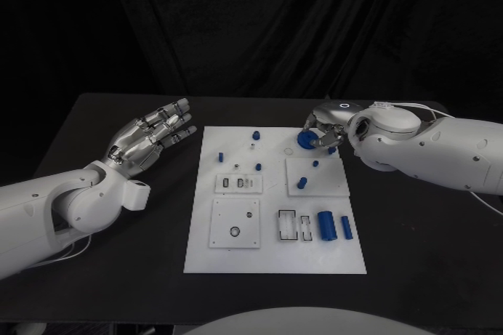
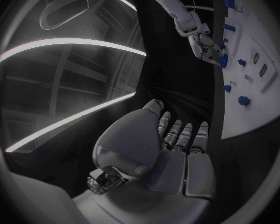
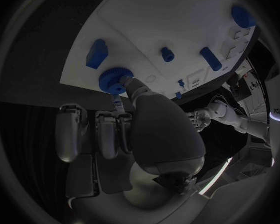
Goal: Assemble the parts on the task board
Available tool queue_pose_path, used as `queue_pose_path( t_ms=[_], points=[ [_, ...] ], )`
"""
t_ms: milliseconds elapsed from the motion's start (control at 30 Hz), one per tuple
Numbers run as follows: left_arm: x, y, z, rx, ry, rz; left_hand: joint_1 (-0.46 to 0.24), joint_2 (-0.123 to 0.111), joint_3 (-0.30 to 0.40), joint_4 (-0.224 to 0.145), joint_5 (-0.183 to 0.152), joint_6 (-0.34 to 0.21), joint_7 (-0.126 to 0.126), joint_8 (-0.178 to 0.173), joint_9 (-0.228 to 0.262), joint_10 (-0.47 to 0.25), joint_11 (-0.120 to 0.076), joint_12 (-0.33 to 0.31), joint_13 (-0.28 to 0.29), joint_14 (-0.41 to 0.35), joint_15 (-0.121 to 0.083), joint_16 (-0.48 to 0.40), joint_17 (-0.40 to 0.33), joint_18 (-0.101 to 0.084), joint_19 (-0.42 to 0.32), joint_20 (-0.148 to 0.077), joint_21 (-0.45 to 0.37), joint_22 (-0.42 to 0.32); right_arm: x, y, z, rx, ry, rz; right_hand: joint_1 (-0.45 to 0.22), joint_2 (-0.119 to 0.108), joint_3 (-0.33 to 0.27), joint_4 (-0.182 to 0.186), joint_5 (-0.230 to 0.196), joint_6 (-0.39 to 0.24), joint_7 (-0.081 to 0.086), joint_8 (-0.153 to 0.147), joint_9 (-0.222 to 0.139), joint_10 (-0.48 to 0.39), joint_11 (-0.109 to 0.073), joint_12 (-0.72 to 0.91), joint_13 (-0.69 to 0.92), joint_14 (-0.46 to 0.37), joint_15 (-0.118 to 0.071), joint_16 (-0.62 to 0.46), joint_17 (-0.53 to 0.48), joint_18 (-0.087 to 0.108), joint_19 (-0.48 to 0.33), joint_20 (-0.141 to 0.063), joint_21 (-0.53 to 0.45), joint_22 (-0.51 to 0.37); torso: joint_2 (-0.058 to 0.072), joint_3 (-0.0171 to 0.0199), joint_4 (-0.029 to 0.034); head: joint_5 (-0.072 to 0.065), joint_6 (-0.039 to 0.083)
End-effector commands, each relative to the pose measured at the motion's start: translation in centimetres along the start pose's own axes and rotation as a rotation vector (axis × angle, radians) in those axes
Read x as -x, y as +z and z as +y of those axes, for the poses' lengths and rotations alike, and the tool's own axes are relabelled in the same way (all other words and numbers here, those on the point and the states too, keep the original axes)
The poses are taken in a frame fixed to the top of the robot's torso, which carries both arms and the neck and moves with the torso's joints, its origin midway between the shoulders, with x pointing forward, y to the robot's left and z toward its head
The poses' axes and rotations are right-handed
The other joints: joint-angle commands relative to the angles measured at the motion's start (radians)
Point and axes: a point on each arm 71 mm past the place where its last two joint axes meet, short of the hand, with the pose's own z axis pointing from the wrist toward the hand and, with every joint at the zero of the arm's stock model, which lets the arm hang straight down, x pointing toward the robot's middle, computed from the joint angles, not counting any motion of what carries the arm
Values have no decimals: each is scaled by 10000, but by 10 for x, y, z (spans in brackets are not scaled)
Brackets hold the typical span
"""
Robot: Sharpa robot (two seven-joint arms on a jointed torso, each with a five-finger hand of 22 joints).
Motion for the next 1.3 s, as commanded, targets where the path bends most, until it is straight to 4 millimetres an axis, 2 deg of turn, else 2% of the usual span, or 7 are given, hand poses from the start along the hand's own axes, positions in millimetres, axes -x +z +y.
queue_pose_path(
  t_ms=[33,333,600,867,1000,1200,1300],
  points=[
    [-1,0,-2,-316,-104,117,-135,12,81,16,10,46,47,-55,-2,-25,49,-16,1,-14,68,-1,4,-73,16,-10,4,-2,-5,-3,3,131,21,-4,-25,69,-37,-67,-103,740,-266,1217,3307,1060,26,25,2631,1048,5,29,2632,3,90,-9,48,1965,-5,-5,-3,11,10],
    [-1,-1,-2,-279,-94,92,-135,12,81,16,10,46,47,-55,-2,-25,49,-16,1,-14,68,-1,4,-73,16,-10,4,-2,9,-9,21,866,172,-579,-133,97,-139,-50,-410,580,-290,1478,3663,1060,23,25,2631,1048,6,29,2632,-16,158,-2,110,2018,-4,-3,-12,51,23],
    [-2,-1,-2,-253,-98,99,-151,5,100,11,4,58,91,-49,2,-32,26,-21,1,-6,76,5,6,-81,24,-9,7,0,24,-9,50,1719,230,-996,-183,104,-176,-18,-478,552,-301,1548,3755,1060,28,25,2631,1048,8,29,2632,-29,195,0,149,2043,-15,-28,-6,108,33],
    [-3,1,-1,-210,-118,148,-154,3,102,10,2,47,94,-50,0,-39,24,-34,-2,-8,78,4,6,-82,21,-9,5,-1,29,2,82,2499,176,-1060,-211,107,-204,1,-567,505,-305,1594,3832,1060,39,25,2631,1048,14,29,2632,-36,220,3,174,2061,-15,-26,7,148,18],
    [-3,2,0,-176,-123,162,-159,-1,107,8,-2,43,102,-50,0,-45,17,-40,-3,-1,85,9,8,-84,18,-8,3,-2,30,9,94,2750,84,-923,-231,125,-223,22,-709,433,-301,1617,3896,1060,48,25,2631,1048,22,29,2632,-37,227,9,175,2067,-10,-25,14,123,-4],
    [-4,3,1,-155,-135,190,-159,-1,107,8,-2,43,102,-50,0,-45,17,-40,-3,-1,85,9,8,-84,18,-8,3,-2,29,19,106,2946,-48,-740,-237,134,-234,33,-831,325,-287,1602,3934,1060,52,25,2631,1048,26,29,2632,-36,227,14,166,2069,6,-6,22,98,-43],
    [-4,3,1,-152,-146,208,-164,-5,112,5,-5,35,106,-51,-1,-51,14,-45,-4,5,95,13,10,-87,19,-7,3,-2,26,26,109,2935,-133,-560,-227,140,-227,32,-862,222,-270,1560,3937,1060,52,25,2631,1048,28,29,2632,-29,211,17,141,2062,7,-9,26,97,-51]
  ],
)
